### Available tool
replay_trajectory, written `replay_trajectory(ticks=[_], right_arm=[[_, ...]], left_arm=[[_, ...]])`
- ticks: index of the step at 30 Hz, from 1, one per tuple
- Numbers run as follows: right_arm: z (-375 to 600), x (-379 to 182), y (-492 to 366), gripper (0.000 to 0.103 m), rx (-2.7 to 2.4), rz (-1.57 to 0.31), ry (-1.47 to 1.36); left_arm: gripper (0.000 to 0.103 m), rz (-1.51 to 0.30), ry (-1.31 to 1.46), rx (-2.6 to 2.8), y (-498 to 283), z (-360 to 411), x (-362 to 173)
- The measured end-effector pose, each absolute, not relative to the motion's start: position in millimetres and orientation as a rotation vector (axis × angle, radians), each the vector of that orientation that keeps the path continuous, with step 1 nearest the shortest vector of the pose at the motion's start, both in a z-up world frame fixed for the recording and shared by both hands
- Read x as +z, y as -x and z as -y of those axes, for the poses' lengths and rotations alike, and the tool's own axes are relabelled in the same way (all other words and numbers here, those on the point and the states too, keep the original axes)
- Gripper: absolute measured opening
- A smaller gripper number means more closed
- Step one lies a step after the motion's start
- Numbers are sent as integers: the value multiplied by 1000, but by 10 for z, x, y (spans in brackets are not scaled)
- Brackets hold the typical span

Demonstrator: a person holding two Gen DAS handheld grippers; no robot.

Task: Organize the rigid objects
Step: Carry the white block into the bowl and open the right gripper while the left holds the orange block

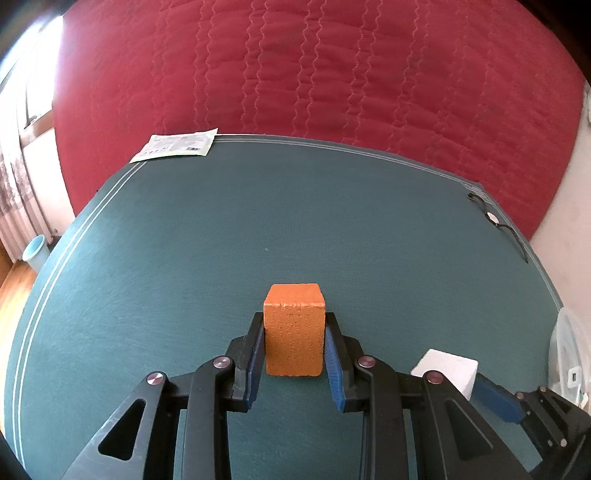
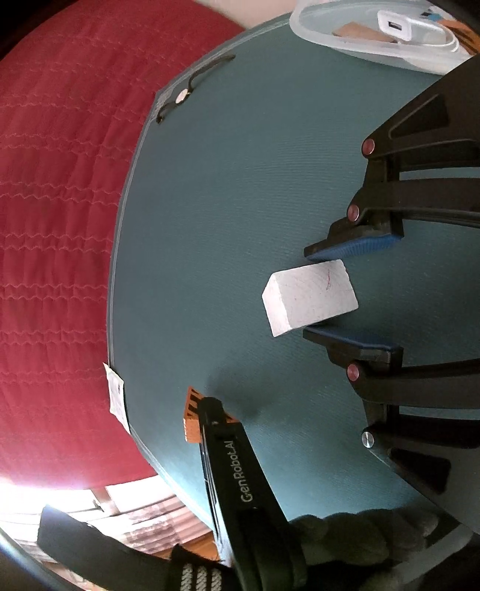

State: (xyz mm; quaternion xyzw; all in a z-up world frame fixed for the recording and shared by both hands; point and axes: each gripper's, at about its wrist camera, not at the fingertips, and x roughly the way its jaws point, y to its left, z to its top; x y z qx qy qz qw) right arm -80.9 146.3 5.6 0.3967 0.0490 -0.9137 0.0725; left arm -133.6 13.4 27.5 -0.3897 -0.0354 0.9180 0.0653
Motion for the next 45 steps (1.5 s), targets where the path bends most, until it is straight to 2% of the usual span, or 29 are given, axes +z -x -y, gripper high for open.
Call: replay_trajectory(ticks=[4, 10, 12, 14, 29, 37, 45], right_arm=[[-1470, 56, 889, 44, -2759, -122, -1204], [-1453, 63, 960, 44, -2776, -86, -1209], [-1444, 61, 953, 41, -2778, -95, -1207], [-1456, 66, 933, 33, -2783, -94, -1206], [-1826, 285, 421, 32, -2839, 43, -1142], [-2079, 482, 57, 32, -2951, 5, -1051], [-2484, 616, -153, 32, -3061, 86, -1020]], left_arm=[[31, 97, 1159, 2764, 1305, -159, 294], [31, 78, 1152, 2751, 1280, -220, 312], [31, 71, 1152, 2747, 1275, -237, 311], [31, 68, 1148, 2745, 1268, -240, 317], [31, 8, 1109, 2728, 1148, -425, 341], [31, -34, 1080, 2706, 1060, -548, 370], [31, -77, 1056, 2686, 961, -673, 367]])
